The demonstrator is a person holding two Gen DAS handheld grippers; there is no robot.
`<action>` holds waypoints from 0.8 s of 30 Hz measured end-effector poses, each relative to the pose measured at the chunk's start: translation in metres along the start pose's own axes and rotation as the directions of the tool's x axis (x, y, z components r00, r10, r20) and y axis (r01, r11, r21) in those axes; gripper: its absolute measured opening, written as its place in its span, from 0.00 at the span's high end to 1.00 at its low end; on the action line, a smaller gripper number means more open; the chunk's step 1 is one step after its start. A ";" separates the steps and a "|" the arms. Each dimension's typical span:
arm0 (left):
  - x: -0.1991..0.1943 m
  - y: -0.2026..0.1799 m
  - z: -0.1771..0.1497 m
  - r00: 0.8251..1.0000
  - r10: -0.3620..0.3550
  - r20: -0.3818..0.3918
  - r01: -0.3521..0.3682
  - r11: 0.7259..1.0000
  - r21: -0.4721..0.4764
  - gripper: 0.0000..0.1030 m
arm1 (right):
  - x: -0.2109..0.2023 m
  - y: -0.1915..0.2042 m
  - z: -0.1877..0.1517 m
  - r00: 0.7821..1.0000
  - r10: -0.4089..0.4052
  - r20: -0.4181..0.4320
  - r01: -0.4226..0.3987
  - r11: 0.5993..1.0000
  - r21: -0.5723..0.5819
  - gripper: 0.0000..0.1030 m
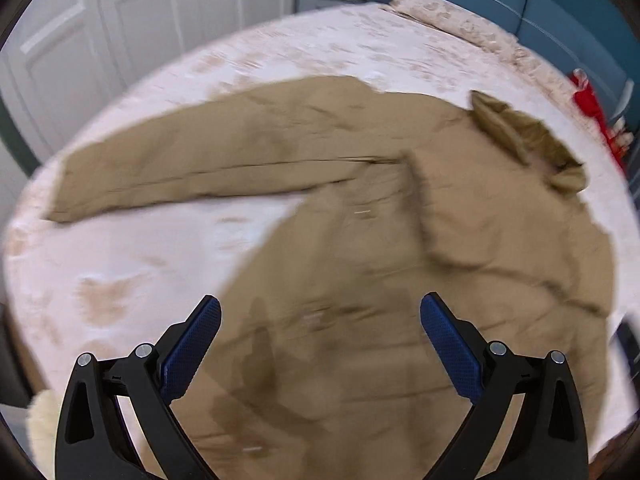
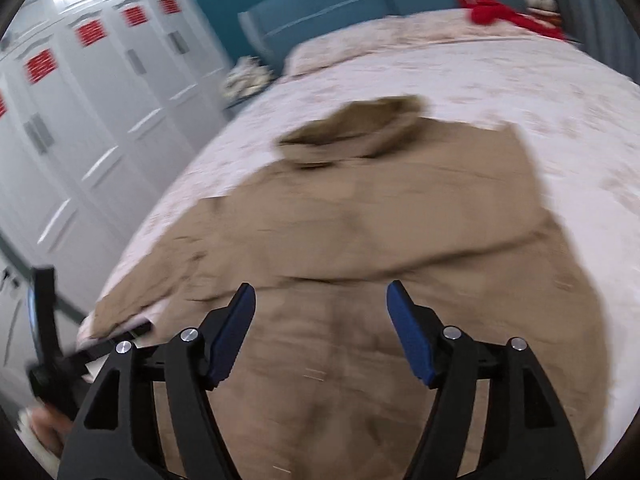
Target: Fold large clothes
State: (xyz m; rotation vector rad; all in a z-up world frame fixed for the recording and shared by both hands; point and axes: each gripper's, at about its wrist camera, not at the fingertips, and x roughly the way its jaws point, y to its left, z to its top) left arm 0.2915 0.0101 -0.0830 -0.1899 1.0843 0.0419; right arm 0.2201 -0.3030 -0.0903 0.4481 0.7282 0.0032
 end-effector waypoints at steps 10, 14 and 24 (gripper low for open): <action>0.062 -0.051 0.033 0.954 -0.246 -0.168 0.203 0.950 -0.238 0.30 | -0.002 -0.147 0.008 0.998 -0.032 0.062 -0.001 0.879 0.476 0.35; 0.060 -0.061 0.045 0.971 -0.206 -0.123 0.186 0.970 -0.158 0.91 | 0.017 -0.172 0.018 0.997 -0.010 0.081 -0.038 0.818 0.574 0.40; 0.015 -0.085 0.088 0.980 -0.075 0.184 0.054 0.992 0.116 0.99 | 0.020 -0.153 0.066 0.978 -0.002 0.207 -0.097 0.878 0.469 0.97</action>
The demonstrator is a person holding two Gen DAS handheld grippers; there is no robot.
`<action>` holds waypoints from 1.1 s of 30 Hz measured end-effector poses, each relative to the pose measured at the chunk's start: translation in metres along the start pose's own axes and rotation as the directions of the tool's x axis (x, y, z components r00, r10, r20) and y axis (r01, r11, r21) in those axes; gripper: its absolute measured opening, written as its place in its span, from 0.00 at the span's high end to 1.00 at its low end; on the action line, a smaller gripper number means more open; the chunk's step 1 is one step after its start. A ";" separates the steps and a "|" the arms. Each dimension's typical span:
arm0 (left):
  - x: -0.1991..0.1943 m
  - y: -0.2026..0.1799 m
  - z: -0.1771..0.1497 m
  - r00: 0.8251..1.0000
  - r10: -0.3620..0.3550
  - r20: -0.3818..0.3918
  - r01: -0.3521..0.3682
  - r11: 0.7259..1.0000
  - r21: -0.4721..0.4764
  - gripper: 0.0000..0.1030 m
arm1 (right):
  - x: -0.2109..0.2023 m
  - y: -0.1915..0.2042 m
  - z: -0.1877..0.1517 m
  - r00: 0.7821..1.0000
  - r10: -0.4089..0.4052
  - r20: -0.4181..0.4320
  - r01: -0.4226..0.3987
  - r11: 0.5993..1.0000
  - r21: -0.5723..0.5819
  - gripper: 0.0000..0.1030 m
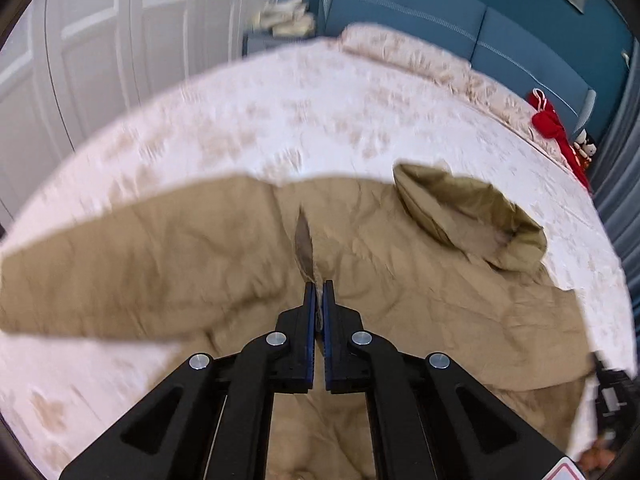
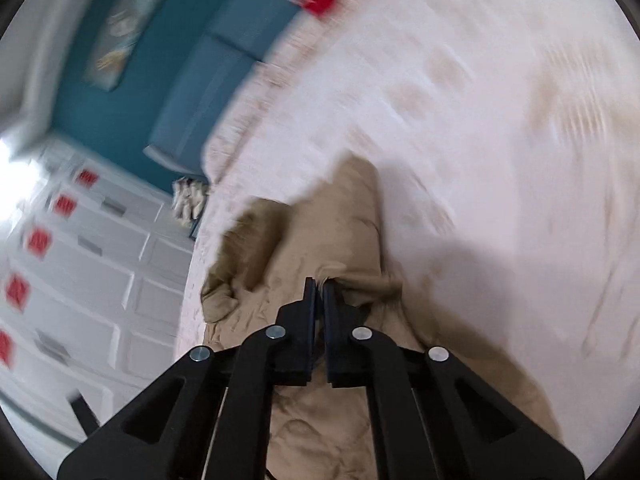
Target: Fold large clothes
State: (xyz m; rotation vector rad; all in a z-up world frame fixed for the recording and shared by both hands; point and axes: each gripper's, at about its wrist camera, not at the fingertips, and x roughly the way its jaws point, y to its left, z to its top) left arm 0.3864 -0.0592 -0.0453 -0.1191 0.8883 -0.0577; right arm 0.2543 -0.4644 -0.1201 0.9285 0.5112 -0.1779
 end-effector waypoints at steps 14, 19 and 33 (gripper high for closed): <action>0.080 -0.014 -0.065 0.974 0.221 -0.053 -0.206 0.958 0.200 0.98 | 0.049 -0.009 -0.033 0.931 -0.341 -0.134 0.294 0.914 -0.281 0.97; 0.050 0.004 -0.062 0.976 0.212 -0.045 -0.202 0.965 0.166 0.68 | 0.001 0.002 -0.047 0.904 -0.423 -0.061 0.386 0.869 -0.309 0.85; 0.036 -0.071 -0.038 0.985 0.171 -0.009 -0.166 0.968 0.186 0.60 | 0.057 0.128 -0.117 0.926 -0.377 -0.026 0.277 0.724 -0.632 0.85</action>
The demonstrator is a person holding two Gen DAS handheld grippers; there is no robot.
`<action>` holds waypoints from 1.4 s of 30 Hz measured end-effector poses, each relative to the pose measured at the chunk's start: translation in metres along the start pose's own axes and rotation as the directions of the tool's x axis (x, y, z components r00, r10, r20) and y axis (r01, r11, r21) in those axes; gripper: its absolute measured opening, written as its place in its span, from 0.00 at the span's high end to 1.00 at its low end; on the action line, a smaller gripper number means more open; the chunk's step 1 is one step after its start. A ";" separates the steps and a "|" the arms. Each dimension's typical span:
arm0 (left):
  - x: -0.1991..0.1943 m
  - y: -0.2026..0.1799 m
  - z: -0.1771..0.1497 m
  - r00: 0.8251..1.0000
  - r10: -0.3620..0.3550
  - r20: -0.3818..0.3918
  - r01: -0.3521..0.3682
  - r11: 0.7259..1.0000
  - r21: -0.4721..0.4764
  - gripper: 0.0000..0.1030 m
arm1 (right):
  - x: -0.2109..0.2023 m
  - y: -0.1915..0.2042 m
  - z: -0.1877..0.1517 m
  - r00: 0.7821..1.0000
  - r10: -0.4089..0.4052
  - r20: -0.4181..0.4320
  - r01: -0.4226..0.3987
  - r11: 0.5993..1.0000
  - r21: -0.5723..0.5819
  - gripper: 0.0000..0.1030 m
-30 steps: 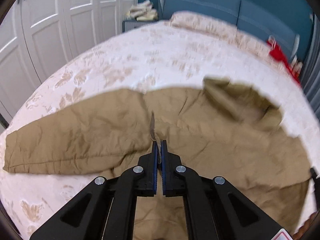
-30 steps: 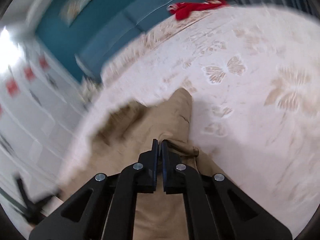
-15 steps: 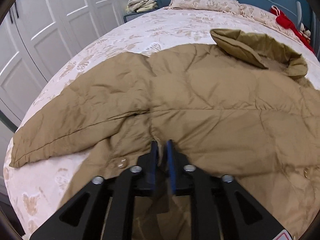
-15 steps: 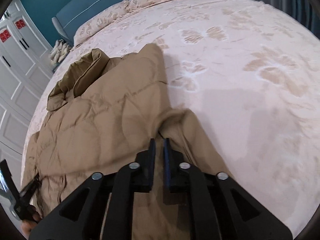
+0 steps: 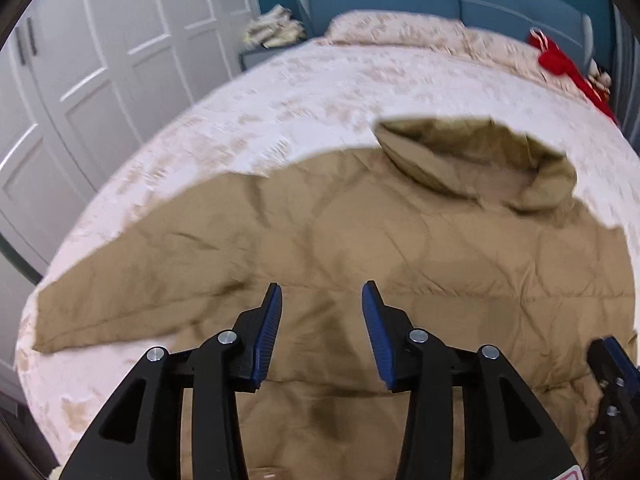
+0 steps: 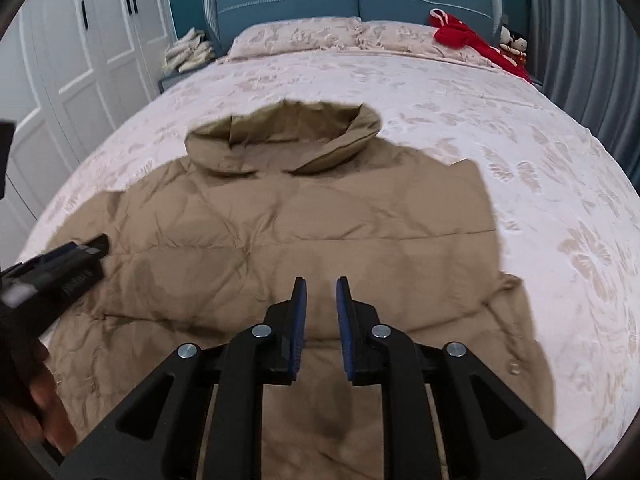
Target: Fold large clothes
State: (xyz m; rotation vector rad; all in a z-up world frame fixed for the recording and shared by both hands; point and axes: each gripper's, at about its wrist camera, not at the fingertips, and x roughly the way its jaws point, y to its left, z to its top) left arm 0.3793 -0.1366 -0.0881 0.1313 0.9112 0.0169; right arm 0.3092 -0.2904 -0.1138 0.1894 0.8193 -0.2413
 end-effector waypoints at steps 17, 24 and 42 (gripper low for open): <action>0.040 -0.019 -0.048 0.995 0.073 0.074 -0.075 0.997 0.020 0.44 | 0.043 0.018 -0.041 0.998 -0.064 0.020 0.065 0.997 -0.042 0.86; 0.042 -0.022 -0.052 0.990 0.093 0.103 -0.096 0.995 0.026 0.44 | 0.044 0.017 -0.044 0.997 -0.066 0.048 0.068 0.997 -0.038 0.86; -0.019 0.195 -0.073 0.993 -0.118 0.019 0.116 0.912 -0.394 0.20 | 0.011 0.014 -0.037 0.996 -0.087 -0.016 0.087 0.996 0.001 0.45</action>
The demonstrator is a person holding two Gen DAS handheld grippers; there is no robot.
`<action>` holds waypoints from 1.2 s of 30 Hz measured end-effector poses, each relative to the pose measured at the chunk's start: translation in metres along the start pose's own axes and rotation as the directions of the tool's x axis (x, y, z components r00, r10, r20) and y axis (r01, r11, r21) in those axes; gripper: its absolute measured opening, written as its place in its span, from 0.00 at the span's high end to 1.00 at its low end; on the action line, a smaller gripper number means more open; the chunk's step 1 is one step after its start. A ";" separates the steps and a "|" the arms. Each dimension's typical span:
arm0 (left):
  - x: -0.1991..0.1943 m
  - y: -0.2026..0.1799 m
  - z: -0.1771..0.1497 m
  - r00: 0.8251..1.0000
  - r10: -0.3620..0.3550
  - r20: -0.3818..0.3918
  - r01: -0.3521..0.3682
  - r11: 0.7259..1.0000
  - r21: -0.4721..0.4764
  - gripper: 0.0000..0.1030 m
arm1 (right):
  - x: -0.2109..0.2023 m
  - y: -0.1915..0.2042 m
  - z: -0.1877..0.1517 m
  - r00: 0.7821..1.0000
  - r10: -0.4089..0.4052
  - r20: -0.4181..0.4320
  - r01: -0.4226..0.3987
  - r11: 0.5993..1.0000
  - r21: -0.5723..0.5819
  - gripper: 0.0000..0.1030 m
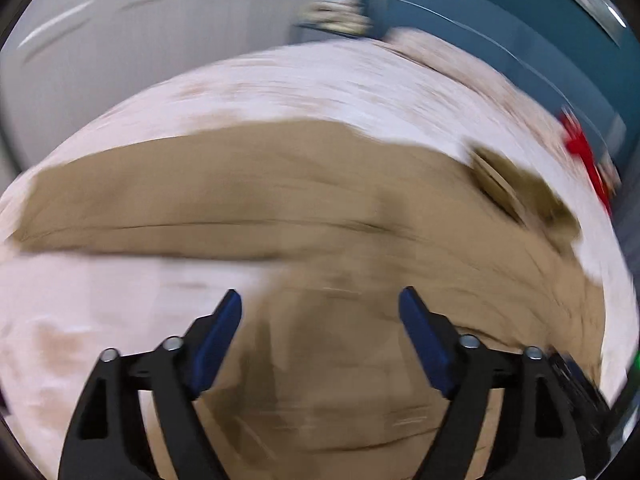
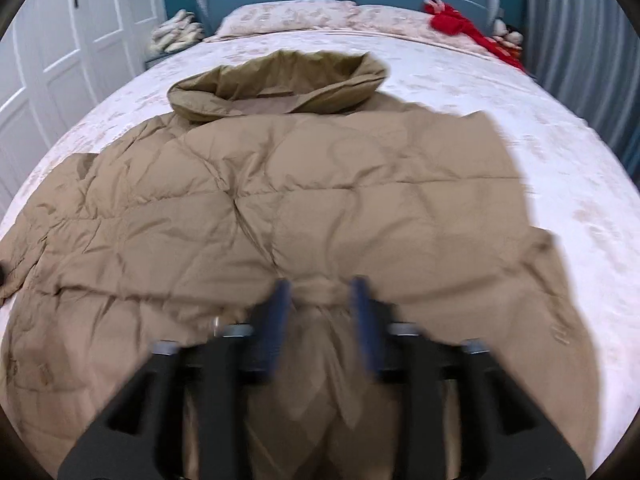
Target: Fold large clothes
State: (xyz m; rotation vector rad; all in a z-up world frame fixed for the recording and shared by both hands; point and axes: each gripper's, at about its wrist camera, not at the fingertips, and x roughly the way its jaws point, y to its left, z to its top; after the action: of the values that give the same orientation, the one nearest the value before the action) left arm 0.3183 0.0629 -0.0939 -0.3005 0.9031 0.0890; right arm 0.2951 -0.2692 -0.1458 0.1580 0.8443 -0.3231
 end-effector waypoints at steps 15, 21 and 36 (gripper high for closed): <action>0.010 0.267 0.048 0.993 0.111 -0.043 -0.118 0.867 -0.483 0.19 | -0.134 0.045 -0.085 0.986 0.164 0.009 -0.165 0.984 0.067 0.28; 0.021 0.250 0.063 0.990 0.118 -0.071 -0.137 0.908 -0.395 0.87 | -0.142 0.059 -0.094 0.984 0.177 -0.009 -0.177 0.984 0.037 0.28; -0.151 -0.078 0.100 0.911 -0.390 0.136 0.361 0.912 0.198 0.99 | -0.170 0.004 -0.115 0.984 0.180 -0.008 -0.178 0.977 0.120 0.28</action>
State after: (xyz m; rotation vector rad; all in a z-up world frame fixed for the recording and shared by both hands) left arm 0.3166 0.0253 0.0998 -0.2997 0.6617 -0.3153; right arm 0.1100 -0.1977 -0.0925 0.3466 0.8231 -0.2025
